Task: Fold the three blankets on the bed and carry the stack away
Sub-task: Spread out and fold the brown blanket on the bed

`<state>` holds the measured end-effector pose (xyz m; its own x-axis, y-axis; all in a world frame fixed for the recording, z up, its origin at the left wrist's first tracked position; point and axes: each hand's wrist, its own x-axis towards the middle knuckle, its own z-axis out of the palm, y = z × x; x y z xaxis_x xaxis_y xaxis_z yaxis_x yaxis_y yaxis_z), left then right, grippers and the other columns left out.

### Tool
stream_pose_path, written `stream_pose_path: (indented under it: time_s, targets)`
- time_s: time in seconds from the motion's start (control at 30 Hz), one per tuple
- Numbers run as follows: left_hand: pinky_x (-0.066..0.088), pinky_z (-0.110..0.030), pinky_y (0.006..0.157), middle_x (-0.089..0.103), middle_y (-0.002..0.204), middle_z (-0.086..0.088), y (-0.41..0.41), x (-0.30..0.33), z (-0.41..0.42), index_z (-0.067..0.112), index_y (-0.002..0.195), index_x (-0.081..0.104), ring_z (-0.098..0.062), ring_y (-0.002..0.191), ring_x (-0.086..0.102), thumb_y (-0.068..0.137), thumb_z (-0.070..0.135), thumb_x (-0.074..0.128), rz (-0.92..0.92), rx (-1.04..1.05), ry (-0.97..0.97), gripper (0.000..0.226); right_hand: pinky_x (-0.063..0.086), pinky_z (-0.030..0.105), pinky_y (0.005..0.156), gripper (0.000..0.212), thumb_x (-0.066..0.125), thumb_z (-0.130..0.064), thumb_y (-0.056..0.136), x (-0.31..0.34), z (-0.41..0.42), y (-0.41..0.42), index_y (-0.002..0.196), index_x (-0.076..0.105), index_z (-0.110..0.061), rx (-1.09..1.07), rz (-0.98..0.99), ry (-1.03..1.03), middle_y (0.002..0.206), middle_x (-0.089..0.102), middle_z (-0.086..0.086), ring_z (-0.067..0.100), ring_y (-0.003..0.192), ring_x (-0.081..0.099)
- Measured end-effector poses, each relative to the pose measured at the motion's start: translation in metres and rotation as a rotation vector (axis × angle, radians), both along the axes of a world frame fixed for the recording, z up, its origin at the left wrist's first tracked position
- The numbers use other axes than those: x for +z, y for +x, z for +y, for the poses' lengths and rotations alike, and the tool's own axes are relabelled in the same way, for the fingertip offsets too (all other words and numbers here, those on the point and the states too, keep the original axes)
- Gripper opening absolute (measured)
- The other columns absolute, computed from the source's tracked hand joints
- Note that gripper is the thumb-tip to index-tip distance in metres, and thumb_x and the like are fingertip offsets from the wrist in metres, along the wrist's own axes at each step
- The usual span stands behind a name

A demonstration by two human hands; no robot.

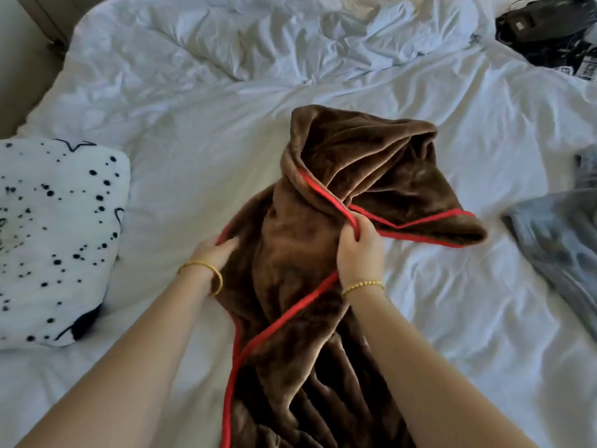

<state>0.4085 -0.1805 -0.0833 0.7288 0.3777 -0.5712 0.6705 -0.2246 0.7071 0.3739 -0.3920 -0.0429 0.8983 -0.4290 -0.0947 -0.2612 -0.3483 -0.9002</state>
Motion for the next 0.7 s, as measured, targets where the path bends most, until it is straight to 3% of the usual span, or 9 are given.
stream_pose_path:
  time_s: [0.13, 0.17, 0.23, 0.3, 0.37, 0.43, 0.5, 0.6, 0.7]
  targets:
    - [0.043, -0.046, 0.102, 0.062, 0.12, -0.013, -0.002, 0.005, -0.001, 0.012, 0.121, 0.061, -0.031, 0.112, 0.058, 0.078, 0.075, 0.04, 0.159, -0.014, -0.219, 0.079, 0.04, 0.016, 0.082, 0.026, 0.052, -0.032, 0.092, 0.0, 0.062, -0.01, 0.111, 0.067, -0.02, 0.866, 0.376, 0.127, 0.085, 0.059, -0.013, 0.002, 0.082, 0.053]
    - [0.041, -0.046, 0.103, 0.06, 0.124, -0.013, 0.002, 0.004, 0.0, 0.011, 0.124, 0.059, -0.032, 0.115, 0.056, 0.075, 0.08, 0.036, 0.159, -0.029, -0.189, 0.087, 0.044, 0.02, 0.081, 0.026, 0.051, -0.033, 0.093, -0.003, 0.059, -0.01, 0.104, 0.069, -0.018, 0.818, 0.356, 0.167, 0.081, 0.06, -0.013, 0.001, 0.078, 0.052]
    - [0.041, -0.044, 0.103, 0.06, 0.125, -0.011, 0.012, 0.007, -0.002, 0.012, 0.125, 0.058, -0.031, 0.115, 0.056, 0.072, 0.084, 0.031, 0.13, -0.122, -0.071, 0.093, 0.048, 0.032, 0.081, 0.022, 0.049, -0.021, 0.093, -0.012, 0.031, -0.002, 0.093, 0.068, -0.01, 0.367, 0.176, 0.037, 0.086, 0.067, 0.004, 0.01, 0.079, 0.054]
    - [0.043, -0.039, 0.099, 0.062, 0.121, -0.009, 0.022, 0.014, -0.01, 0.014, 0.124, 0.057, -0.029, 0.11, 0.058, 0.072, 0.082, 0.036, 0.071, -0.184, -0.008, 0.089, 0.041, 0.037, 0.093, 0.028, 0.045, -0.016, 0.093, -0.027, -0.01, 0.008, 0.116, 0.059, -0.009, 0.028, 0.219, -0.317, 0.117, 0.058, 0.013, 0.023, 0.105, 0.051]
    - [0.043, -0.036, 0.097, 0.06, 0.124, -0.009, 0.032, 0.015, -0.024, 0.014, 0.129, 0.051, -0.029, 0.112, 0.057, 0.074, 0.07, 0.053, 0.031, -0.197, 0.015, 0.079, 0.034, 0.04, 0.103, 0.045, 0.046, -0.028, 0.094, -0.045, -0.044, 0.012, 0.134, 0.042, -0.008, 0.056, 0.514, -0.407, 0.137, 0.042, 0.015, 0.031, 0.125, 0.039]
    - [0.04, -0.038, 0.102, 0.053, 0.132, -0.012, 0.034, 0.01, -0.045, 0.011, 0.135, 0.039, -0.031, 0.119, 0.051, 0.082, 0.041, 0.062, 0.051, -0.234, 0.119, 0.066, 0.035, 0.04, 0.106, 0.059, 0.049, -0.042, 0.092, -0.06, -0.056, 0.01, 0.137, 0.038, -0.006, 0.178, 0.672, -0.276, 0.138, 0.042, 0.015, 0.032, 0.127, 0.041]
    - [0.035, -0.039, 0.104, 0.047, 0.137, -0.014, 0.027, 0.005, -0.068, 0.01, 0.138, 0.031, -0.033, 0.124, 0.047, 0.089, 0.022, 0.054, 0.049, -0.25, 0.178, 0.056, 0.04, 0.035, 0.099, 0.063, 0.054, -0.048, 0.088, -0.068, -0.052, 0.002, 0.136, 0.04, -0.01, 0.298, 0.659, -0.095, 0.13, 0.051, 0.008, 0.026, 0.119, 0.048]
    - [0.034, -0.037, 0.105, 0.043, 0.14, -0.015, 0.006, -0.002, -0.097, 0.009, 0.141, 0.028, -0.033, 0.127, 0.044, 0.095, 0.017, 0.044, 0.051, -0.225, 0.097, 0.049, 0.043, 0.021, 0.071, 0.037, 0.061, -0.037, 0.086, -0.067, -0.043, -0.013, 0.117, 0.058, -0.017, 0.454, 0.621, 0.096, 0.094, 0.062, -0.005, 0.014, 0.092, 0.058]
    - [0.041, -0.034, 0.092, 0.059, 0.119, -0.012, -0.008, -0.004, -0.108, 0.009, 0.127, 0.044, -0.03, 0.118, 0.052, 0.094, 0.023, 0.05, -0.024, -0.128, -0.109, 0.036, 0.046, 0.023, 0.076, 0.028, 0.057, -0.018, 0.087, -0.063, -0.068, -0.031, 0.113, 0.065, -0.017, 0.155, 0.47, 0.126, 0.089, 0.067, -0.005, 0.016, 0.091, 0.061]
